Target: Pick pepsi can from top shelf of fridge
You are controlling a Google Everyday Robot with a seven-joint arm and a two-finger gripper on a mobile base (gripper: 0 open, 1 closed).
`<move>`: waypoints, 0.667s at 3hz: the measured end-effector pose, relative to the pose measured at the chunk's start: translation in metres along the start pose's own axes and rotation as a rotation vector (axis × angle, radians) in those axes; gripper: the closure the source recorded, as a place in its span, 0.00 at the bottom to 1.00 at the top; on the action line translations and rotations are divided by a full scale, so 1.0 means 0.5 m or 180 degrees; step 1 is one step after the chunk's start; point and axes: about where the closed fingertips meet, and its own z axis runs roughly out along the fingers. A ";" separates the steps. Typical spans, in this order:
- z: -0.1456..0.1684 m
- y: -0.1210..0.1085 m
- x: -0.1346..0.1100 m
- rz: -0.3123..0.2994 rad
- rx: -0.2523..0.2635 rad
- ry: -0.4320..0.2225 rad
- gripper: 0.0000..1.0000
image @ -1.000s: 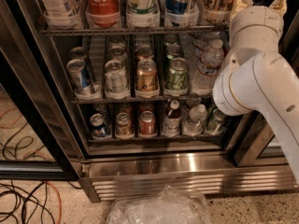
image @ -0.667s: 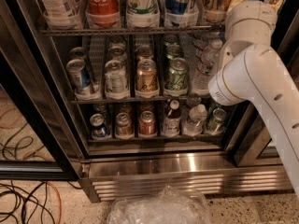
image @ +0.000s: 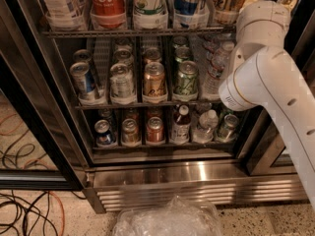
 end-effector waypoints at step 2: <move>0.000 0.000 0.000 0.0000 0.0000 0.0000 1.00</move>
Offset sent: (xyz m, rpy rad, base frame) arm 0.0000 0.0000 0.0000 0.0000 0.0000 0.0000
